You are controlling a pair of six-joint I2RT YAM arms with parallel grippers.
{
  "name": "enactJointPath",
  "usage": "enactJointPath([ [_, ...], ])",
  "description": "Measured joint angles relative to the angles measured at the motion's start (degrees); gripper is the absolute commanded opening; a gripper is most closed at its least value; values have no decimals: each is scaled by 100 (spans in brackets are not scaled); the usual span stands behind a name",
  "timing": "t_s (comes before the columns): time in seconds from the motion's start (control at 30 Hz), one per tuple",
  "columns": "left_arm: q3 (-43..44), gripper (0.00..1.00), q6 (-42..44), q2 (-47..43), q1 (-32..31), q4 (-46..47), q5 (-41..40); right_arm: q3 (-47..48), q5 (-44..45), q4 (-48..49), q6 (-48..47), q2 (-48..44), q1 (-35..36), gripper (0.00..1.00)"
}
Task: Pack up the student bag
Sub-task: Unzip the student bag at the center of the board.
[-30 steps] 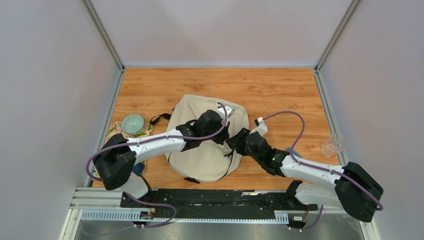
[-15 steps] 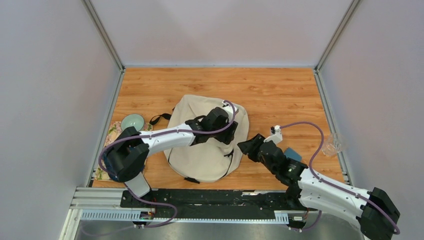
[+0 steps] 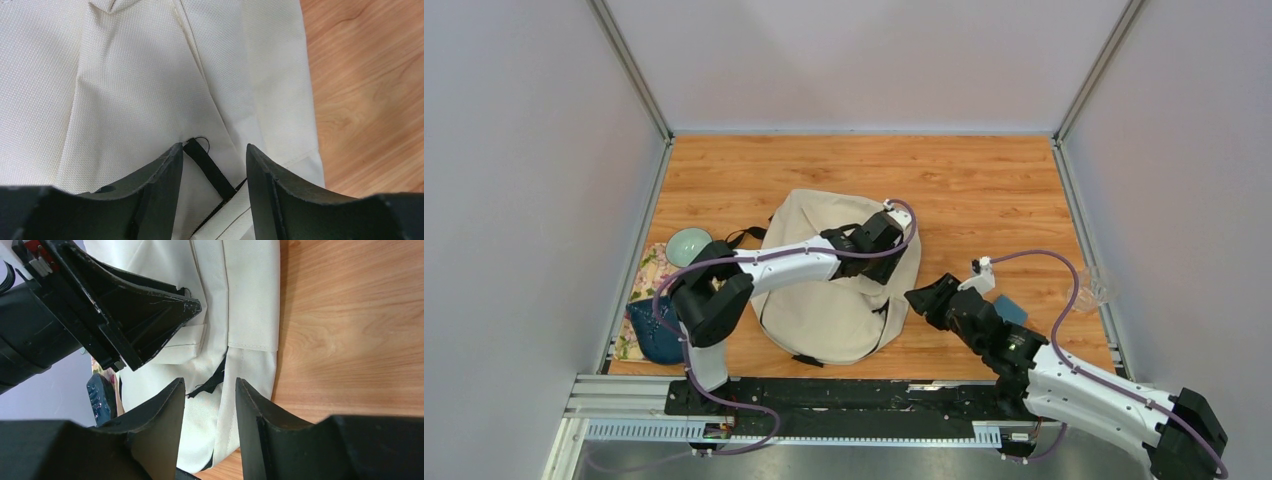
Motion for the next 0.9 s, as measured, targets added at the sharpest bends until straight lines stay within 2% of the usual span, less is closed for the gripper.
enactJointPath([
  [0.27,446,53,315,424,-396,-457,-800,-35,-2,-39,7,-35,15,44],
  [0.3,522,47,356,501,-444,-522,-922,-37,-2,-46,13,-52,15,44],
  [0.37,636,44,428,632,-518,-623,-1143,-37,0,-59,20,-81,15,44],
  [0.4,673,38,490,688,-562,-664,-1270,-37,0,-72,22,-103,15,44],
  [0.53,684,28,601,780,-621,-702,-1528,-39,13,-162,39,-199,15,44],
  [0.7,684,0,634,798,-645,-713,-1521,-92,35,-251,63,-332,15,44],
  [0.9,684,0,634,793,-640,-713,-1438,-136,61,-297,122,-348,15,44],
])
